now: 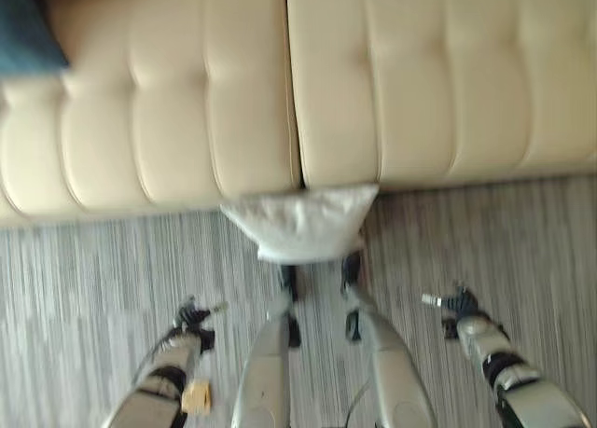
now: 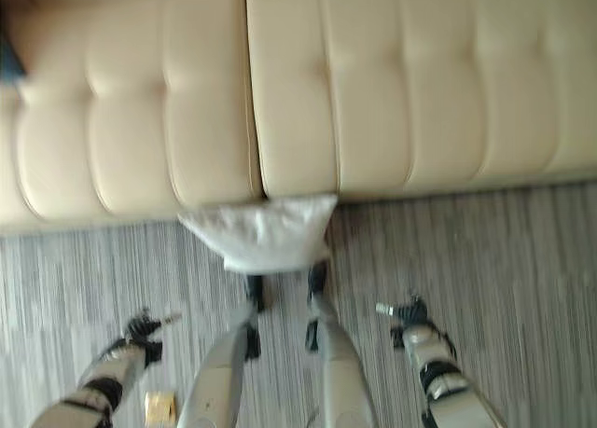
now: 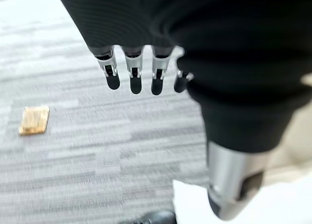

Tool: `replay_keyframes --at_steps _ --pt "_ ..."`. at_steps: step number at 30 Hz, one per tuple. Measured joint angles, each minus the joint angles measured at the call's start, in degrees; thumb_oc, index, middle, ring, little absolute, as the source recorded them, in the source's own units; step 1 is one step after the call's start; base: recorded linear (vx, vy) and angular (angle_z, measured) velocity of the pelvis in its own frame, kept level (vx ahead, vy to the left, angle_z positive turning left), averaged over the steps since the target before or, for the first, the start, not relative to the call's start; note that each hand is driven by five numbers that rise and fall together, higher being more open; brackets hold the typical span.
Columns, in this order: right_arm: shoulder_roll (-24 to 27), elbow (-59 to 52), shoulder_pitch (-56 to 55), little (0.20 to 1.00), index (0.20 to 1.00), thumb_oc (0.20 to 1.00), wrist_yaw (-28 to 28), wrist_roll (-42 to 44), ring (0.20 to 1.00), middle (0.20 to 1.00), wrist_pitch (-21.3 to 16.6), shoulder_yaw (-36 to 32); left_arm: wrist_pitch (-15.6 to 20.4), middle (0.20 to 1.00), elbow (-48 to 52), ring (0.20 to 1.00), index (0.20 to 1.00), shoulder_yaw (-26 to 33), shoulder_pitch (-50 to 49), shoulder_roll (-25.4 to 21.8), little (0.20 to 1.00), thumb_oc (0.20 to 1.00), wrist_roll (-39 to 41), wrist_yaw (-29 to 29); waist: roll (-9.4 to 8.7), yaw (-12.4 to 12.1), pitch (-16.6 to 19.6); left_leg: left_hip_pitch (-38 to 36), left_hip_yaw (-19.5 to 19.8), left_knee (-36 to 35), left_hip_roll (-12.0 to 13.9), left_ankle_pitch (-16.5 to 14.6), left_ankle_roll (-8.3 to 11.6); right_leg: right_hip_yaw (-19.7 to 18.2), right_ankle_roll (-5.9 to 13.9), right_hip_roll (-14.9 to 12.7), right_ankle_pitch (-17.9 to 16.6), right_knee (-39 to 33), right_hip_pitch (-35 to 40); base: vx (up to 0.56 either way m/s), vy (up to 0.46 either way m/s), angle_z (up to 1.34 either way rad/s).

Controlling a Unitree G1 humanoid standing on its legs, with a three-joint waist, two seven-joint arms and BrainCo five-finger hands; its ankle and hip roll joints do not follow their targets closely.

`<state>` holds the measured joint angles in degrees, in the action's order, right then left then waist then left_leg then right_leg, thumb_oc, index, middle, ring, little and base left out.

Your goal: Pick up all the scattered cushions and arrange them neatly on the sofa.

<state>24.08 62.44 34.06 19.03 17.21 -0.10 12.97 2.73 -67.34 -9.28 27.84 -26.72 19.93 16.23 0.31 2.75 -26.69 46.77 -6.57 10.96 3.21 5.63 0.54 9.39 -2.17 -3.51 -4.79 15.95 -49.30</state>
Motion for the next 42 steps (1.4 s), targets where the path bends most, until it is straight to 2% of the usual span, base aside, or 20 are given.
replay_keyframes --at_steps 1,4,8,12,14,16,17,18,19,20,21,28,30,33,34,36,37,38,40,42 --pt "2.32 -2.23 5.81 1.000 1.000 1.000 1.54 1.27 1.000 1.000 -0.93 -0.12 0.40 1.000 1.17 1.000 1.000 -0.70 5.57 -2.99 1.000 1.000 -0.03 1.23 -0.04 -0.02 -2.34 6.66 0.12 3.50 -0.11 -0.14 -0.23 -0.02 -0.12 -0.59 0.53 3.57 -6.76 -0.03 0.001 0.12" --pt "4.95 -10.36 14.04 1.000 1.000 1.000 4.14 2.72 1.000 1.000 -3.53 -0.20 1.47 1.000 5.08 1.000 1.000 -0.68 13.92 -5.59 1.000 1.000 0.05 3.25 0.11 -0.30 -7.45 13.89 0.99 8.78 -0.10 -0.34 -0.66 0.17 -1.44 -1.13 1.01 8.19 -13.39 -0.01 0.009 0.09" --pt "4.51 -23.92 18.88 1.000 1.000 1.000 8.09 3.17 1.000 1.000 -6.70 2.30 3.14 1.000 16.59 1.000 1.000 -4.79 17.45 -4.48 1.000 1.000 0.43 5.62 -0.08 -0.06 -7.29 20.15 1.44 14.67 -0.51 -1.94 -1.00 0.14 -1.92 -2.52 3.63 15.18 -19.81 0.00 0.002 0.12" --pt "3.50 -26.28 25.62 1.000 1.000 1.000 12.54 4.34 1.000 1.000 -8.78 3.57 3.76 1.000 18.73 1.000 1.000 -9.43 26.95 -4.05 1.000 1.000 1.44 7.64 -0.15 -0.12 -7.22 26.72 2.39 19.19 -0.74 -2.69 -1.27 0.20 -1.88 -3.15 4.85 19.54 -25.81 0.02 -0.009 0.10" --pt "3.97 -27.24 26.14 1.000 1.000 1.000 15.43 4.62 1.000 1.000 -11.52 4.50 3.55 1.000 23.05 1.000 1.000 -13.27 31.30 -4.94 1.000 1.000 1.42 9.97 -0.23 0.40 -7.18 30.88 2.88 22.57 -1.49 -3.27 -1.39 0.02 -1.94 -4.20 6.05 23.69 -30.08 0.03 -0.004 0.15" --pt "3.99 -29.55 26.07 1.000 1.000 1.000 16.67 4.83 1.000 1.000 -14.78 4.28 3.88 1.000 26.93 1.000 1.000 -12.91 32.40 -5.24 1.000 1.000 1.39 12.23 -0.22 0.85 -7.18 35.50 2.90 26.08 -1.60 -4.59 -1.56 -0.20 -1.45 -4.84 7.13 26.97 -34.50 0.04 0.008 0.03" --pt "3.87 -29.58 25.94 0.708 0.708 0.708 15.50 5.25 0.708 0.708 -14.42 4.55 4.38 1.000 29.80 1.000 1.000 -12.28 30.24 -5.19 1.000 1.000 1.35 13.12 -0.24 0.70 -7.18 36.52 2.80 26.96 -1.75 -5.43 -1.69 -0.77 -1.99 -4.87 7.70 27.61 -35.75 0.04 0.007 0.02" --pt "3.58 -30.48 24.98 0.416 0.416 0.416 14.77 5.54 0.416 0.416 -14.31 4.54 4.28 1.000 34.05 1.000 1.000 -12.06 28.21 -4.49 1.000 1.000 1.43 13.65 -0.31 0.45 -7.00 37.24 3.02 27.79 -2.07 -5.44 -1.68 -1.36 -1.68 -4.82 7.77 28.45 -36.71 0.05 0.019 0.03" --pt "3.64 -31.48 24.24 0.200 0.200 0.200 14.50 5.60 0.200 0.200 -14.42 4.53 4.29 1.000 36.87 1.000 1.000 -11.82 27.15 -4.16 1.000 1.000 1.42 13.87 -0.30 0.23 -6.95 37.71 3.04 28.06 -2.21 -5.47 -1.67 -1.70 -1.57 -4.85 7.90 29.12 -37.28 0.02 0.020 0.03" --pt "3.02 -33.33 23.62 0.200 0.200 0.200 13.34 6.28 0.200 0.200 -15.12 4.37 5.21 0.918 43.01 0.918 0.918 -11.64 25.68 -2.57 0.918 0.918 1.41 14.19 -0.29 -0.77 -6.91 39.79 3.15 29.76 -2.36 -5.54 -1.68 -2.01 -1.56 -4.94 8.12 30.27 -39.44 0.04 0.010 -0.01" --pt "2.09 -33.34 23.96 0.200 0.200 0.200 12.96 6.61 0.200 0.200 -15.18 4.25 5.69 0.200 43.62 0.200 0.200 -10.68 25.93 -1.50 0.200 0.200 1.44 14.27 -0.29 -1.10 -6.91 40.97 3.35 30.14 -2.34 -5.54 -1.69 -2.01 -1.45 -4.83 8.05 30.35 -40.43 0.04 -0.002 -0.03" --pt "-1.68 -33.77 22.66 0.200 0.200 0.200 10.12 11.27 0.200 0.200 -16.42 1.49 5.82 0.200 43.99 0.200 0.200 -8.54 24.65 1.56 0.200 0.200 4.38 14.30 -0.33 -0.94 -6.84 41.10 3.00 32.54 -2.55 -5.97 -2.32 -3.25 -0.74 -4.53 7.68 30.89 -40.14 0.01 0.018 -0.06" --pt "-4.04 -33.75 20.06 0.200 0.200 0.200 9.88 13.40 0.200 0.200 -16.74 0.81 5.71 0.200 43.88 0.200 0.200 -8.47 23.00 2.99 0.200 0.200 6.43 14.11 -0.44 -0.21 -6.69 38.55 2.48 31.64 -2.61 -6.14 -2.62 -3.77 -0.46 -4.51 7.49 30.27 -37.66 -0.02 0.032 -0.06" --pt "-6.34 -33.85 16.20 0.200 0.200 0.200 8.53 16.84 0.200 0.200 -17.44 -0.28 5.45 0.200 43.96 0.200 0.200 -8.42 20.70 4.43 0.200 0.200 8.58 12.70 -0.43 0.32 -6.58 31.55 1.78 27.43 -2.63 -6.02 -2.92 -3.94 0.70 -4.30 6.69 25.46 -30.82 -0.06 0.039 -0.11" --pt "-8.20 -35.61 11.04 0.200 0.200 0.200 7.34 19.06 0.200 0.200 -18.14 -0.14 5.44 0.200 45.68 0.200 0.200 -7.95 16.34 5.01 0.200 0.200 9.19 11.76 -1.15 1.07 -4.11 26.57 1.07 23.25 -2.86 -5.68 -3.40 -4.35 1.69 -4.12 6.04 21.78 -26.26 -0.09 0.040 -0.15" --pt "-9.41 -39.19 3.41 0.200 0.200 0.200 5.57 20.65 0.200 0.200 -18.95 -0.10 5.57 0.200 48.79 0.200 0.200 -7.54 10.34 6.03 0.200 0.200 10.51 10.55 -1.41 1.54 2.80 26.25 0.93 20.32 -3.21 -5.32 -3.35 -4.55 2.45 -3.92 5.54 19.04 -26.16 -0.06 0.015 -0.09" --pt "-9.48 -41.28 -0.39 0.200 0.200 0.200 4.56 21.97 0.200 0.200 -19.85 -0.11 5.65 0.200 50.40 0.200 0.200 -7.42 8.07 6.75 0.200 0.200 10.51 9.90 -1.53 1.60 4.75 25.04 0.95 19.16 -3.32 -4.94 -3.28 -4.61 3.38 -3.86 4.90 18.00 -24.99 -0.06 0.002 -0.02" --pt "-9.47 -42.49 -2.54 0.200 0.200 0.200 3.98 22.86 0.200 0.200 -20.38 -0.15 5.85 0.200 51.40 0.200 0.200 -7.42 6.96 7.30 0.200 0.200 10.51 9.29 -1.85 1.72 5.01 22.98 0.97 18.55 -3.46 -4.55 -2.79 -4.59 4.12 -3.82 4.24 17.25 -22.94 -0.05 0.007 -0.02" --pt "-9.48 -44.08 -4.94 0.200 0.200 0.200 3.43 24.25 0.200 0.200 -20.83 -0.16 5.89 0.200 52.94 0.200 0.200 -6.73 5.33 8.29 0.200 0.200 10.48 8.43 -2.27 1.77 5.56 19.57 1.02 16.49 -3.58 -4.39 -2.68 -4.44 4.00 -3.71 4.11 15.15 -19.58 -0.05 0.009 -0.02" --pt "-9.40 -46.53 -6.52 0.200 0.200 0.200 3.02 24.49 0.200 0.200 -20.73 -0.11 5.96 0.200 53.69 0.200 0.200 -6.26 3.89 8.74 0.200 0.200 10.48 8.26 -2.27 1.73 5.56 15.33 0.89 12.98 -3.87 -3.20 -3.14 -4.31 2.77 -3.60 2.86 12.27 -15.66 -0.02 -0.001 -0.01"
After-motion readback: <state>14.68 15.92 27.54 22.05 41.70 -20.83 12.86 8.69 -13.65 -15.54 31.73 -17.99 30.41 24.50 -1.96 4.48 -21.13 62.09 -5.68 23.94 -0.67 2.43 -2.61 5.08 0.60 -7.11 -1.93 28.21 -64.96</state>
